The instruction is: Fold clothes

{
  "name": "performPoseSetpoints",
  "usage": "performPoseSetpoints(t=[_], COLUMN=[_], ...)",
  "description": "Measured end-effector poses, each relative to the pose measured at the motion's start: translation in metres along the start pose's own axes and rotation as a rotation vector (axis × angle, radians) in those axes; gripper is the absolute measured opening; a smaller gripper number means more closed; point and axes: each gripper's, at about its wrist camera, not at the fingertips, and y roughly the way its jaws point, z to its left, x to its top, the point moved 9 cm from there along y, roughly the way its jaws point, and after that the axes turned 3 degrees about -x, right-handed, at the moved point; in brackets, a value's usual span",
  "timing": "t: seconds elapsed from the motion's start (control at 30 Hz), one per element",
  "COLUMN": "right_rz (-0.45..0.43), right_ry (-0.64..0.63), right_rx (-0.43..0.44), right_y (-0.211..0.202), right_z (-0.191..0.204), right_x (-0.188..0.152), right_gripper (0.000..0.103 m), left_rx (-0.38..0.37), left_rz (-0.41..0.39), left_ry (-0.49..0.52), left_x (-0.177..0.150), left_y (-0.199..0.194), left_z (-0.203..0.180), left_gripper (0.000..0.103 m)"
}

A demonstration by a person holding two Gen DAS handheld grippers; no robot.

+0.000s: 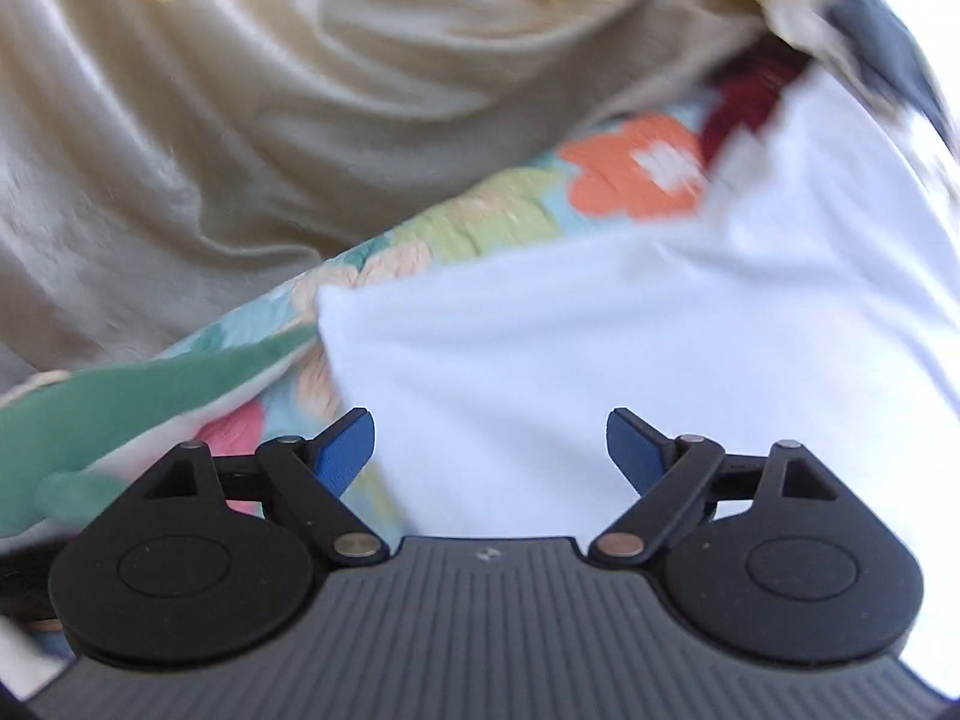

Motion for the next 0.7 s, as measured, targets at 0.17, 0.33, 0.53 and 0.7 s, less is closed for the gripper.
performPoseSetpoints(t=[0.17, 0.33, 0.53, 0.7], right_rz=[-0.108, -0.222, -0.422, -0.474], right_ry=[-0.032, -0.074, -0.197, -0.130], right_rx=[0.003, -0.029, -0.131, -0.092], right_y=[-0.084, -0.152, -0.230, -0.244], right_z=[-0.025, -0.049, -0.066, -0.086], right_x=[-0.013, -0.027, -0.046, -0.049], right_gripper=[0.061, 0.062, 0.068, 0.068], left_rx=[-0.032, -0.087, -0.098, -0.271], left_rz=[-0.081, -0.208, -0.377, -0.328], left_ry=[0.135, 0.220, 0.542, 0.855], left_x=[-0.020, -0.013, 0.006, -0.015], left_y=[-0.104, -0.222, -0.327, -0.363], left_z=[-0.040, -0.084, -0.165, -0.238], left_gripper=[0.085, 0.085, 0.103, 0.103])
